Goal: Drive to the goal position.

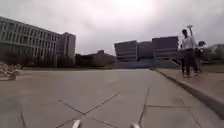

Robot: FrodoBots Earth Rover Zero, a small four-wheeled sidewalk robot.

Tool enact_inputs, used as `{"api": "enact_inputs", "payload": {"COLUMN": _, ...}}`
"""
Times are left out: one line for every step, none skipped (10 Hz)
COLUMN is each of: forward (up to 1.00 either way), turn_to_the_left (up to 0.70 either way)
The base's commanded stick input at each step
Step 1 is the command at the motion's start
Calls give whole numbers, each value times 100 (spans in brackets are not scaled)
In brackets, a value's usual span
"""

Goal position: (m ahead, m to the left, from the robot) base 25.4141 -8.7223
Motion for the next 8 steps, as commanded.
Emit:
{"api": "enact_inputs", "payload": {"forward": 85, "turn_to_the_left": -27}}
{"api": "enact_inputs", "payload": {"forward": 85, "turn_to_the_left": -34}}
{"api": "enact_inputs", "payload": {"forward": 85, "turn_to_the_left": -34}}
{"api": "enact_inputs", "payload": {"forward": 85, "turn_to_the_left": -34}}
{"api": "enact_inputs", "payload": {"forward": 85, "turn_to_the_left": -29}}
{"api": "enact_inputs", "payload": {"forward": 85, "turn_to_the_left": -8}}
{"api": "enact_inputs", "payload": {"forward": 85, "turn_to_the_left": 0}}
{"api": "enact_inputs", "payload": {"forward": 85, "turn_to_the_left": 0}}
